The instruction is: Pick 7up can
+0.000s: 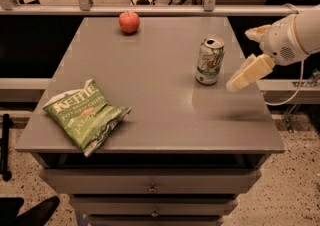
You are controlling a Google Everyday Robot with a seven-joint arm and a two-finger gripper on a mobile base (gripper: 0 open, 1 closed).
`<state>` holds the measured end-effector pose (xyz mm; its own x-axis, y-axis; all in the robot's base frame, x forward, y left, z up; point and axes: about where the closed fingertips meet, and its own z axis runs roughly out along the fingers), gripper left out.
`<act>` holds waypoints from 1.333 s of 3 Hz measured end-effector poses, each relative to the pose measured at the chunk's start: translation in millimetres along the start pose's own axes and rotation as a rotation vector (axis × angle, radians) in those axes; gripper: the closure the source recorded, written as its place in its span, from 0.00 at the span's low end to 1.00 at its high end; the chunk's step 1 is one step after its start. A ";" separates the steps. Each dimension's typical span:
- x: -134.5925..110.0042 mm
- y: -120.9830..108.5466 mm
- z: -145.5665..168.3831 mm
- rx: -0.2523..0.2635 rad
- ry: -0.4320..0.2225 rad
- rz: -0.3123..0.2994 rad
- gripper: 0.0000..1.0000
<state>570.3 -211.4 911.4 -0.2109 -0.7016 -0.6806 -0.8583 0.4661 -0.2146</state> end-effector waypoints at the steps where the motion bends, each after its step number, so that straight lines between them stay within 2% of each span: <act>1: -6.5 -9.9 25.8 -0.016 -0.155 0.077 0.00; 2: -14.8 -15.0 45.3 -0.031 -0.283 0.150 0.00; 3: -33.4 -11.3 70.4 -0.065 -0.421 0.217 0.02; 4: -46.0 -6.4 84.8 -0.091 -0.484 0.239 0.25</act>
Offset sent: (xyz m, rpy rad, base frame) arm 0.0568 0.0383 -0.0233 0.5154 -0.0471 -0.0525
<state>625.2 -136.4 884.7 -0.1840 -0.2443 -0.9521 -0.8545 0.5184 0.0321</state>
